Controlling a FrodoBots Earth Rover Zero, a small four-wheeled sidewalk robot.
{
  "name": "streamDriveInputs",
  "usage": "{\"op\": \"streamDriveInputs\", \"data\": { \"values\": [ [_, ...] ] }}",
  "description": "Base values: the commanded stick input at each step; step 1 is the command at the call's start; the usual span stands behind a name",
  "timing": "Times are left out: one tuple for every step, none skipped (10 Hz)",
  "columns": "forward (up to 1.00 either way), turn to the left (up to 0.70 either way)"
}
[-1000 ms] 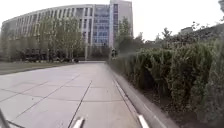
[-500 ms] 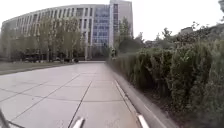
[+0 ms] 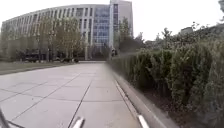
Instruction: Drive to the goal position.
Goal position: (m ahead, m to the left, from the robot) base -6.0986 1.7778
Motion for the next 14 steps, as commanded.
{"op": "streamDriveInputs", "data": {
  "values": [
    [0.02,0.00],
    [0.01,0.00],
    [0.04,0.00],
    [0.04,0.00],
    [0.04,0.00],
    [0.04,0.00],
    [0.04,0.00],
    [0.04,0.00],
    [0.04,0.00],
    [0.04,0.00],
    [0.04,0.00],
    [0.04,0.00],
    [0.04,0.00],
    [0.04,0.00]
  ]
}}
